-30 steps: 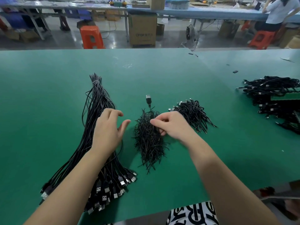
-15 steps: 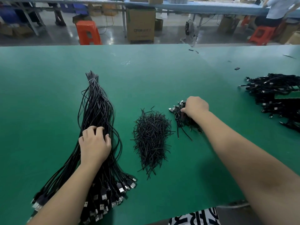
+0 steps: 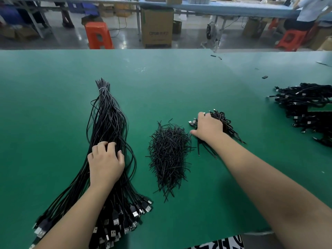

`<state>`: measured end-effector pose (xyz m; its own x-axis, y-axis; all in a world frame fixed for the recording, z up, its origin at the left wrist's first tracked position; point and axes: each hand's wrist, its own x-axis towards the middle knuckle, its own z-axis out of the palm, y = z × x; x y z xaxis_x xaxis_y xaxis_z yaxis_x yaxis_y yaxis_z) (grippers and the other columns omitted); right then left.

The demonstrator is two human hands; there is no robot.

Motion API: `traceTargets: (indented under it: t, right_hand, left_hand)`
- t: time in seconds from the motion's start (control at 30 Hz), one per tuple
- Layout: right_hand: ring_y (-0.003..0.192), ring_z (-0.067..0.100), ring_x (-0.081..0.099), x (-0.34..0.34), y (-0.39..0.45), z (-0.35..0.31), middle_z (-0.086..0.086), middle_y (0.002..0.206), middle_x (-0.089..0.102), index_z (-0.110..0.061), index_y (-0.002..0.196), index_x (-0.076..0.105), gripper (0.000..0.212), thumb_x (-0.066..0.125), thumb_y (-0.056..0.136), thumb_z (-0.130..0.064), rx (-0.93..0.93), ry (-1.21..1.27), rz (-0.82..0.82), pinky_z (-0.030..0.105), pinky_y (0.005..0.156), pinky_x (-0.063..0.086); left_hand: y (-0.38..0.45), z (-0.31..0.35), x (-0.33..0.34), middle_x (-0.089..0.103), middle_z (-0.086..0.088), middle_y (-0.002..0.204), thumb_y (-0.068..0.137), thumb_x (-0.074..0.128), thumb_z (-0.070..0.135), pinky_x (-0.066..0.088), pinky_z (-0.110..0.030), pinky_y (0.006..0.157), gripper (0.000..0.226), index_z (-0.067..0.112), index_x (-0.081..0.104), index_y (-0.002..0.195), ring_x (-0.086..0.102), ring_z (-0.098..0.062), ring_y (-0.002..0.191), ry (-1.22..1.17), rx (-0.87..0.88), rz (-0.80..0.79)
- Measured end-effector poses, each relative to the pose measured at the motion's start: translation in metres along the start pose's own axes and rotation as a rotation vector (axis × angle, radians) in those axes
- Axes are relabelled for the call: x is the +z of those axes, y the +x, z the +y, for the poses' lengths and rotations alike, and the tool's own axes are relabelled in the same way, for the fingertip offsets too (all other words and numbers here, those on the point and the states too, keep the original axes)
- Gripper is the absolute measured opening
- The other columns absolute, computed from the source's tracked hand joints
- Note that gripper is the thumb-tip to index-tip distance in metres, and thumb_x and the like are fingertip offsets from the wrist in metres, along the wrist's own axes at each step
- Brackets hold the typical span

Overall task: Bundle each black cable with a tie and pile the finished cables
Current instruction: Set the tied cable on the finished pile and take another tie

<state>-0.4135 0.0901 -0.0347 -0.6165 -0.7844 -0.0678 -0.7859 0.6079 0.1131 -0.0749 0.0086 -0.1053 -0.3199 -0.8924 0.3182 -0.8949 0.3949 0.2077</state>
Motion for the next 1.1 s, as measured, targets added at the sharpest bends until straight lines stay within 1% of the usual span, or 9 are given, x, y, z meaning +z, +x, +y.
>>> traceTargets:
  t: [0.1,0.23,0.37,0.47,0.57,0.7,0.77,0.9,1.1]
  right_hand:
    - [0.106,0.032,0.064,0.011,0.001,0.004,0.013,0.129,0.052,-0.012,0.136,0.04,0.063,0.07,0.09,-0.042,0.002,-0.008,-0.034,0.035,0.065,0.041]
    - [0.107,0.033,0.064,0.013,-0.001,0.013,0.014,0.128,0.053,-0.012,0.144,0.036,0.069,0.071,0.092,-0.041,0.013,-0.008,-0.023,0.036,0.065,0.041]
    - [0.104,0.033,0.065,0.012,-0.008,0.007,0.013,0.126,0.054,-0.011,0.136,0.043,0.059,0.069,0.093,-0.043,-0.018,0.0,0.028,0.035,0.065,0.042]
    - [0.095,0.029,0.065,0.0,-0.021,-0.005,0.01,0.121,0.056,-0.012,0.125,0.051,0.041,0.06,0.098,-0.041,-0.053,0.09,0.135,0.033,0.065,0.045]
    - [0.082,0.018,0.061,-0.023,-0.048,-0.035,0.002,0.11,0.064,-0.018,0.115,0.063,0.021,0.053,0.103,-0.032,-0.218,0.274,0.212,0.028,0.062,0.046]
    - [0.097,0.016,0.065,-0.042,-0.105,-0.094,-0.003,0.11,0.068,-0.027,0.117,0.069,0.024,0.049,0.103,-0.03,-0.736,0.356,0.001,0.033,0.08,0.057]
    - [0.101,0.02,0.064,-0.038,-0.127,-0.121,-0.001,0.117,0.063,-0.03,0.126,0.065,0.027,0.049,0.103,-0.031,-0.881,0.295,-0.087,0.038,0.083,0.057]
    - [0.099,0.029,0.062,-0.018,-0.147,-0.153,0.008,0.127,0.05,-0.024,0.137,0.057,0.035,0.051,0.102,-0.019,-0.964,0.119,-0.181,0.04,0.076,0.053]
    - [0.1,0.029,0.058,-0.003,-0.154,-0.159,0.008,0.111,0.055,-0.012,0.111,0.061,0.019,0.051,0.094,-0.008,-0.953,0.198,-0.228,0.045,0.083,0.052]
  left_hand:
    - [-0.001,-0.001,-0.001,0.057,-0.019,0.12,0.087,0.067,0.022,0.043,-0.055,0.089,0.034,0.006,0.065,0.117,0.05,-0.039,0.11,0.002,-0.007,-0.01]
    - [-0.001,0.0,-0.003,0.057,-0.019,0.121,0.088,0.067,0.022,0.042,-0.054,0.09,0.035,0.006,0.065,0.119,0.05,-0.039,0.112,0.001,-0.01,-0.023]
    - [-0.001,0.0,-0.003,0.057,-0.019,0.122,0.088,0.067,0.022,0.042,-0.053,0.09,0.036,0.006,0.065,0.119,0.05,-0.039,0.112,-0.003,-0.013,-0.035]
    - [0.0,-0.001,-0.003,0.058,-0.016,0.119,0.087,0.068,0.022,0.043,-0.052,0.089,0.035,0.004,0.064,0.116,0.051,-0.036,0.11,-0.03,-0.019,-0.033]
    - [0.0,-0.002,-0.002,0.059,-0.014,0.116,0.087,0.068,0.023,0.044,-0.05,0.087,0.033,0.003,0.062,0.112,0.051,-0.034,0.106,-0.051,-0.034,-0.031]
    - [0.001,-0.003,-0.003,0.059,-0.013,0.115,0.088,0.068,0.022,0.043,-0.051,0.088,0.028,0.005,0.063,0.11,0.05,-0.034,0.106,-0.112,-0.07,-0.032]
    - [0.003,-0.004,-0.003,0.06,-0.013,0.115,0.089,0.069,0.02,0.041,-0.051,0.089,0.024,0.006,0.065,0.109,0.05,-0.036,0.107,-0.178,-0.099,-0.03]
    - [0.006,-0.01,-0.006,0.062,-0.01,0.118,0.094,0.064,0.018,0.038,-0.049,0.095,0.015,0.007,0.069,0.103,0.049,-0.033,0.113,-0.333,-0.142,-0.029]
    - [0.004,-0.016,-0.012,0.062,-0.007,0.121,0.099,0.057,0.017,0.037,-0.046,0.106,0.017,0.007,0.071,0.1,0.049,-0.027,0.121,-0.531,-0.195,-0.02]
